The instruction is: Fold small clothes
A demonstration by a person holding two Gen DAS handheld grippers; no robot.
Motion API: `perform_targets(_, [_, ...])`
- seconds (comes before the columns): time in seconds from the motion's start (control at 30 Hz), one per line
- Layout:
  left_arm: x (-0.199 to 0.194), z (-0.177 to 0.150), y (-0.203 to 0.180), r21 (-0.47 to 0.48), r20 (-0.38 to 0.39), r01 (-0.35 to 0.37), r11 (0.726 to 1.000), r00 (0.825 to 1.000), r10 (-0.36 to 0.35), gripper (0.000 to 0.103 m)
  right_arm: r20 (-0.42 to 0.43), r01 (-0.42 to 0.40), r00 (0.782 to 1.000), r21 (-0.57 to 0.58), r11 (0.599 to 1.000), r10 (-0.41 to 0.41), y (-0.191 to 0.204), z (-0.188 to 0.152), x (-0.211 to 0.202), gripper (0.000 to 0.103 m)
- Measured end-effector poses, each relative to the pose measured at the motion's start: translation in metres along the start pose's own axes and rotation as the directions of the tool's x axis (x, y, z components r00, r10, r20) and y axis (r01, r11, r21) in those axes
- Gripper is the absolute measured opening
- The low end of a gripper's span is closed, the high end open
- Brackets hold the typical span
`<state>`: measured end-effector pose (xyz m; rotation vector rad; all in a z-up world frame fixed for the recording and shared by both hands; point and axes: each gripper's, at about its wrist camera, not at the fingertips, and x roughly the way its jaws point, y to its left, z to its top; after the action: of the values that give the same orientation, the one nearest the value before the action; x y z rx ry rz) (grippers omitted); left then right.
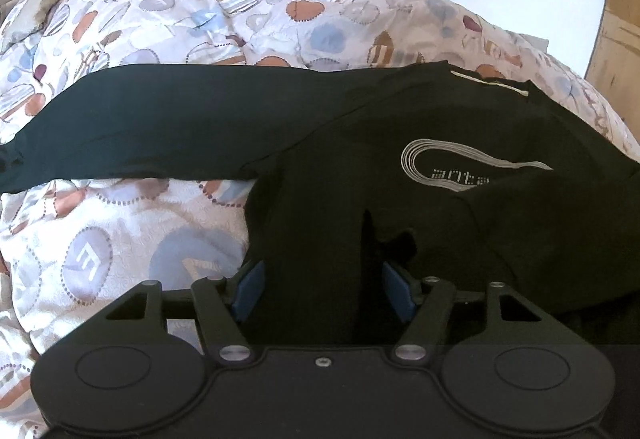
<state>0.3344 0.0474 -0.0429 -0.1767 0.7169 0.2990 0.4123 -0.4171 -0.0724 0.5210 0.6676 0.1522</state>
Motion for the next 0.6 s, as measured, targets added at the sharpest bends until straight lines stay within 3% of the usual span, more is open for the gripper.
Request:
perform_targets(0.13, [-0.006,0.002,0.006,-0.025,0.000,0.021,0.999,1.000,-0.021,0.069,-0.006,0.009,1.000,0.040,0.999,-0.008,-0.010,-0.006,0.002,0.007])
perform_targets(0.23, [-0.017,0.005,0.019,-0.055,0.016,0.032,0.998,0.999,-0.032,0.085,0.010,0.011,1.000,0.017,1.000,-0.011,-0.003,-0.006,-0.001,0.011])
perform_targets(0.37, [-0.034,0.013,0.050,-0.078,0.055,-0.001,0.997,0.998,0.005,0.102,0.062,0.055,0.997,-0.086,0.995,-0.050,0.016,-0.005,-0.016,0.056])
perform_targets(0.43, [-0.041,0.018,0.073,-0.093,0.080,-0.031,0.995,0.996,0.039,0.102,0.089,0.059,0.995,-0.140,0.988,-0.046,0.028,-0.007,-0.028,0.070])
perform_targets(0.5, [-0.044,0.022,0.102,-0.116,0.098,-0.079,0.990,0.991,0.091,0.102,0.114,0.064,0.993,-0.197,0.978,-0.042,0.042,-0.010,-0.039,0.093])
perform_targets(0.57, [-0.043,0.024,0.132,-0.137,0.106,-0.123,0.983,0.985,0.138,0.102,0.142,0.056,0.990,-0.248,0.967,-0.021,0.058,-0.016,-0.053,0.103])
perform_targets(0.6, [-0.042,0.025,0.150,-0.152,0.110,-0.150,0.977,0.980,0.168,0.102,0.152,0.047,0.988,-0.266,0.963,-0.006,0.065,-0.020,-0.059,0.103])
